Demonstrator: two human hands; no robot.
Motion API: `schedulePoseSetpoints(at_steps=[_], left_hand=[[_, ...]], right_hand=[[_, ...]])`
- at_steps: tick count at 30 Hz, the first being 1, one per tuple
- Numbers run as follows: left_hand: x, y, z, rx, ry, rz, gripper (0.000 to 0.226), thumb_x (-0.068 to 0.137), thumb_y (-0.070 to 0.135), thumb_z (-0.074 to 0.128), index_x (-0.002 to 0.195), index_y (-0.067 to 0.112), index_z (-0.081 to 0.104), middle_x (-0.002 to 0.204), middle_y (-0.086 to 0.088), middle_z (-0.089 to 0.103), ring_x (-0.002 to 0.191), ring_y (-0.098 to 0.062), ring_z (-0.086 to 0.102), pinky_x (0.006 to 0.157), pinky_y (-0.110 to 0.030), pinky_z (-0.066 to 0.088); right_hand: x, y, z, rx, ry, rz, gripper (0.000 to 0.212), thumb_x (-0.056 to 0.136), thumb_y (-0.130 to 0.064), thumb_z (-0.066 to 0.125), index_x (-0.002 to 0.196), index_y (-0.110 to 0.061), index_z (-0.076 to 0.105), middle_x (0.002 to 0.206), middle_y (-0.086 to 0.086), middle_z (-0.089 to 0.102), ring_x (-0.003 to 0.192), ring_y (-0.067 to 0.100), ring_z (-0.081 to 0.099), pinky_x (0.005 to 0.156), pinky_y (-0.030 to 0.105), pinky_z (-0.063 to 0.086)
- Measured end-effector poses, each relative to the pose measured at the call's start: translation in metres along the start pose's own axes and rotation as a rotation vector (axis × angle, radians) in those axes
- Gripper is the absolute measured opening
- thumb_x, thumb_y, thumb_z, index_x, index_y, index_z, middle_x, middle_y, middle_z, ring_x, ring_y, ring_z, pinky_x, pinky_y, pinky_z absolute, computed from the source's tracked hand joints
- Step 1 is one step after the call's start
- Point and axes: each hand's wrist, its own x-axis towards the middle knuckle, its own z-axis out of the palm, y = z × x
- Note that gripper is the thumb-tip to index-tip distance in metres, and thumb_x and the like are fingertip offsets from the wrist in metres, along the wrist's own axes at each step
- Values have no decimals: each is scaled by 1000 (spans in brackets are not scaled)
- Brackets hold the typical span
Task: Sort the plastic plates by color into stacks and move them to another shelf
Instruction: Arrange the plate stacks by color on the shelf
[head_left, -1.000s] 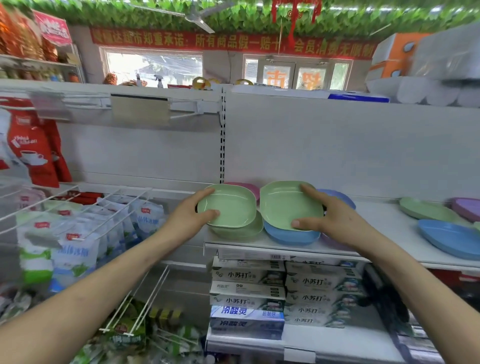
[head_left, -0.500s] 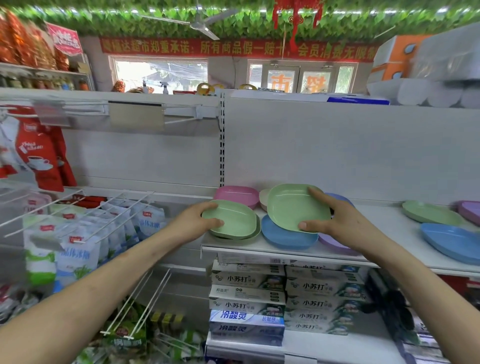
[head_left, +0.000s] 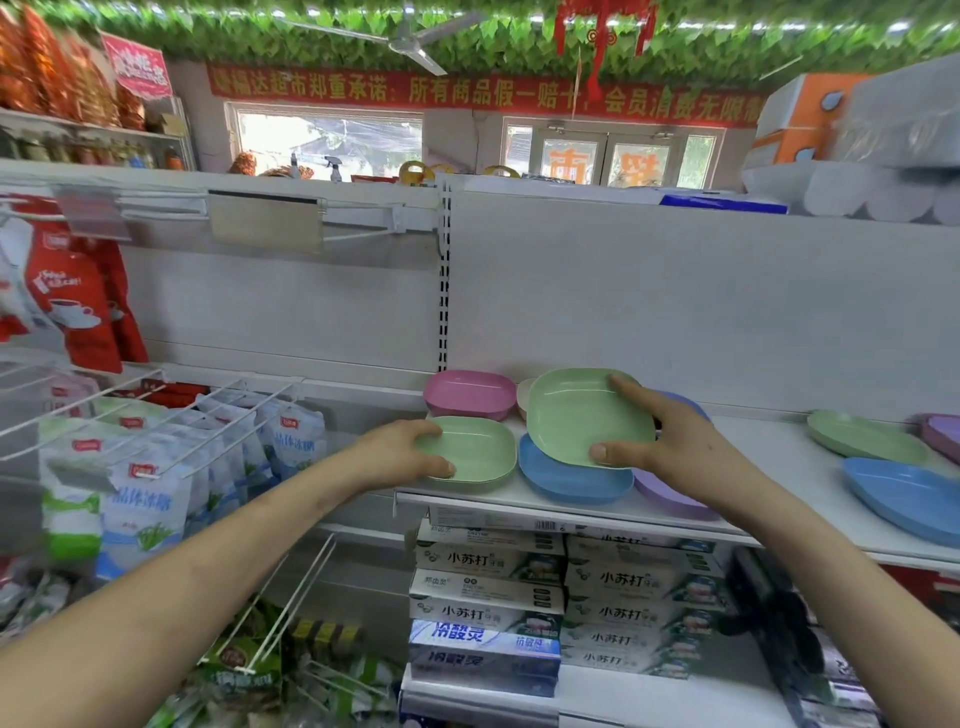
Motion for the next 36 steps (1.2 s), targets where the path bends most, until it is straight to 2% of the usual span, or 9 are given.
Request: schedulePoseSetpoints(at_steps=[5, 8, 13, 17, 19, 23, 28, 33, 36], left_hand=[[-2, -16, -7, -119, 95, 63, 65, 92, 50, 68, 151, 39, 43, 150, 7, 52, 129, -16, 54, 112, -42, 44], [-1, -33, -17, -92, 161, 10, 67, 93, 54, 64, 153, 39, 37, 140, -4, 57, 126, -23, 55, 108, -44, 46], [-7, -58, -26, -116, 232, 21, 59, 98, 42, 61, 152, 34, 39, 92, -2, 59, 86, -18, 60, 76, -33, 48], [-13, -83, -35, -207, 234, 18, 60, 96, 42, 65, 150, 36, 41, 101, -6, 61, 85, -15, 57, 83, -36, 49], [-16, -91, -38, -273, 241, 35, 58, 96, 36, 67, 149, 34, 44, 94, -4, 59, 79, -14, 55, 76, -35, 47], [-20, -102, -43, -308, 236, 31, 56, 98, 33, 65, 149, 34, 43, 96, -9, 61, 80, -18, 58, 76, -34, 49], [-21, -110, -49, -283, 242, 22, 55, 98, 32, 65, 149, 31, 43, 98, -12, 64, 84, -19, 61, 76, -30, 50], [-15, -112, -55, -257, 233, 34, 56, 99, 31, 65, 150, 31, 42, 96, -14, 63, 76, -16, 58, 67, -27, 46], [-8, -105, -56, -269, 247, 52, 54, 98, 31, 65, 148, 30, 45, 94, -14, 62, 77, -18, 58, 71, -32, 49]], right_hand=[[12, -19, 23, -26, -56, -16, 98, 74, -51, 86, 156, -43, 34, 149, -11, 51, 134, 13, 47, 112, 35, 40], [24, -39, 50, -140, -54, -74, 95, 78, -54, 80, 159, -38, 31, 152, -4, 51, 136, 18, 48, 111, 36, 41], [40, -69, 84, -332, -126, -96, 93, 84, -58, 73, 160, -29, 30, 152, 3, 51, 138, 24, 47, 110, 40, 41], [53, -75, 95, -410, -248, -49, 82, 79, -61, 76, 146, -20, 53, 136, 5, 64, 122, 25, 58, 104, 45, 47], [59, -76, 98, -482, -276, -39, 80, 75, -65, 76, 136, -17, 60, 128, 5, 68, 116, 25, 61, 101, 47, 49], [67, -80, 99, -665, -350, -25, 89, 72, -79, 69, 145, -31, 54, 142, -6, 60, 129, 22, 56, 106, 46, 47], [65, -85, 100, -752, -421, -25, 83, 77, -82, 61, 148, -41, 48, 147, -10, 54, 133, 20, 52, 108, 43, 44], [62, -88, 99, -748, -412, -10, 81, 78, -81, 62, 148, -42, 48, 148, -11, 53, 134, 18, 51, 108, 42, 43], [60, -83, 95, -623, -362, 11, 76, 77, -78, 66, 144, -42, 54, 139, -10, 60, 126, 17, 56, 106, 41, 45]])
